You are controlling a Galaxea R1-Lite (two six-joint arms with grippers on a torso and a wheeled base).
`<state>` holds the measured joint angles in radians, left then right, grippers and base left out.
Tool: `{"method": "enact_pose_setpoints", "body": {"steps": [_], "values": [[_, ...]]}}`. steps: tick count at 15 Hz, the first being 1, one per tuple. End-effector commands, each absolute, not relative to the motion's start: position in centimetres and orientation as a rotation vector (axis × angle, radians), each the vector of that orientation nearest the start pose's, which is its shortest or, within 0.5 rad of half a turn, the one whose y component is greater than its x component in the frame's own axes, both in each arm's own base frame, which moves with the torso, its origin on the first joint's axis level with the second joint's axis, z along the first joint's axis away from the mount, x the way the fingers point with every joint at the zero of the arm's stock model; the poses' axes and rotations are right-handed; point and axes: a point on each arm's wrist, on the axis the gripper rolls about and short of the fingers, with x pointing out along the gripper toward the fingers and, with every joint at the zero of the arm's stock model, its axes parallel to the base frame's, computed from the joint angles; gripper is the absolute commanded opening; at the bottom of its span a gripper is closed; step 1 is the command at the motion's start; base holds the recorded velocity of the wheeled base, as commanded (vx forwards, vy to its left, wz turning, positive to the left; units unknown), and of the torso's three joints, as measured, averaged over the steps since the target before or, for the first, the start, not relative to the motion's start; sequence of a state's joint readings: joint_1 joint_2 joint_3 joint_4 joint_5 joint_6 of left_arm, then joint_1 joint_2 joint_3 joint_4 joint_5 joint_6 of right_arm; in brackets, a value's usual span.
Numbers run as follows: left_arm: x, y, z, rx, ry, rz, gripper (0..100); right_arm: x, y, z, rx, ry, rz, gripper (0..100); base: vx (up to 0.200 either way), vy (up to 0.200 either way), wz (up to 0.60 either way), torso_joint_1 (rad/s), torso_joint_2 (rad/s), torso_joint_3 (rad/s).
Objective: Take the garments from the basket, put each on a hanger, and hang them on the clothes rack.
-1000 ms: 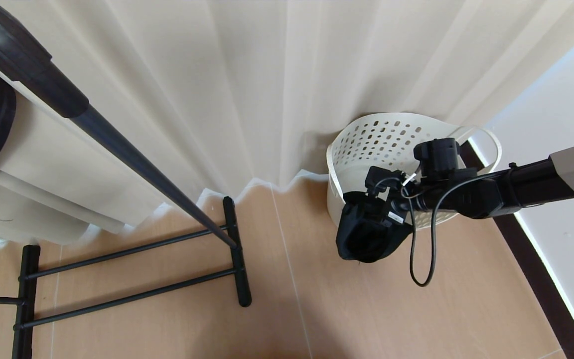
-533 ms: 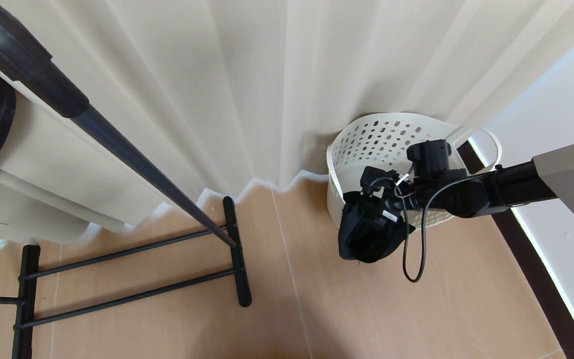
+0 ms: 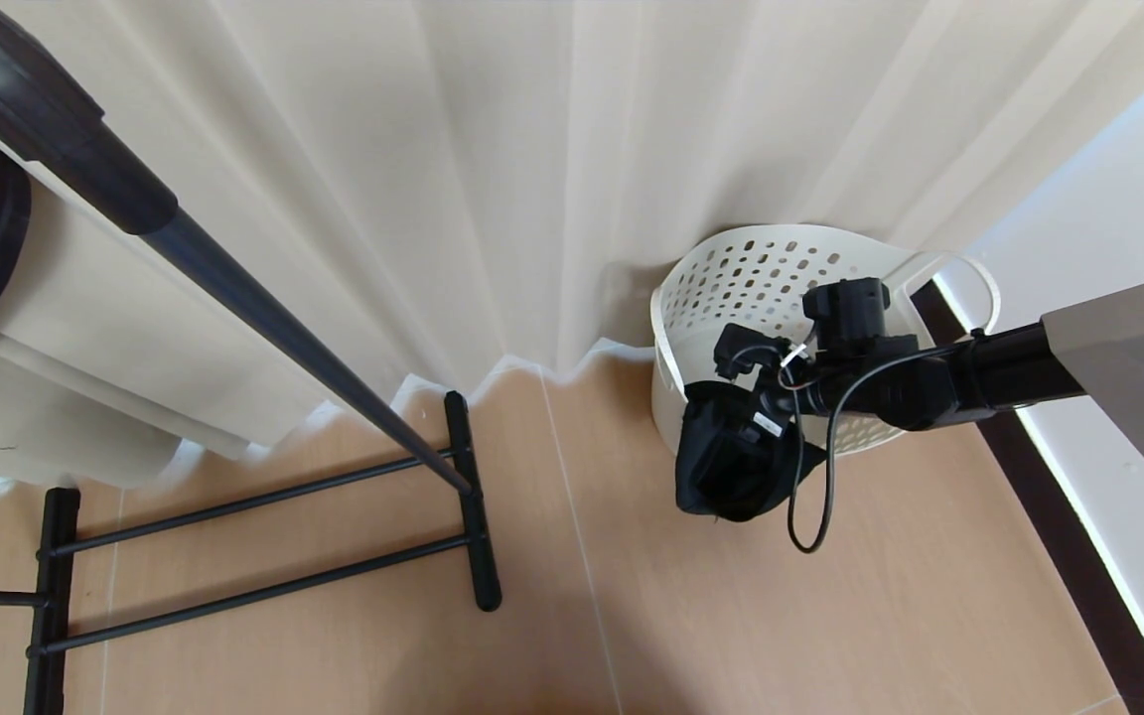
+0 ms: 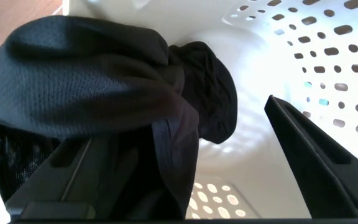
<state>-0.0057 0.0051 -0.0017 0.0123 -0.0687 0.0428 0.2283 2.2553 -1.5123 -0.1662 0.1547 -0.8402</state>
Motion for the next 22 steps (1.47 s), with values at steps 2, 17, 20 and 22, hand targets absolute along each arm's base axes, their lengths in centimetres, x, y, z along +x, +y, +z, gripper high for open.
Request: {"method": "enact_pose_setpoints", "body": {"steps": [2,17,20,22], "values": [[-2.3,-0.1,7.5,0.042,0.014,-0.075,100,44.3,10.7,11.3,-0.827,0.387,0.595,100,0.0,0.0,0.0,0.0,0.0,0.0],[-2.3,-0.1,7.5,0.042,0.014,-0.075,100,38.6,9.9,18.1,-0.744,0.285,0.619,0,0.0,0.0,0.0,0.0,0.0,0.0],[-2.3,-0.1,7.5,0.042,0.014,-0.075,100,34.4,8.9,20.9,-0.712,0.256,0.599,0,0.0,0.0,0.0,0.0,0.0,0.0],[-2.3,-0.1,7.5,0.042,0.014,-0.075,100,32.6,8.8,21.8,-0.664,0.253,0.591,0,0.0,0.0,0.0,0.0,0.0,0.0]]}}
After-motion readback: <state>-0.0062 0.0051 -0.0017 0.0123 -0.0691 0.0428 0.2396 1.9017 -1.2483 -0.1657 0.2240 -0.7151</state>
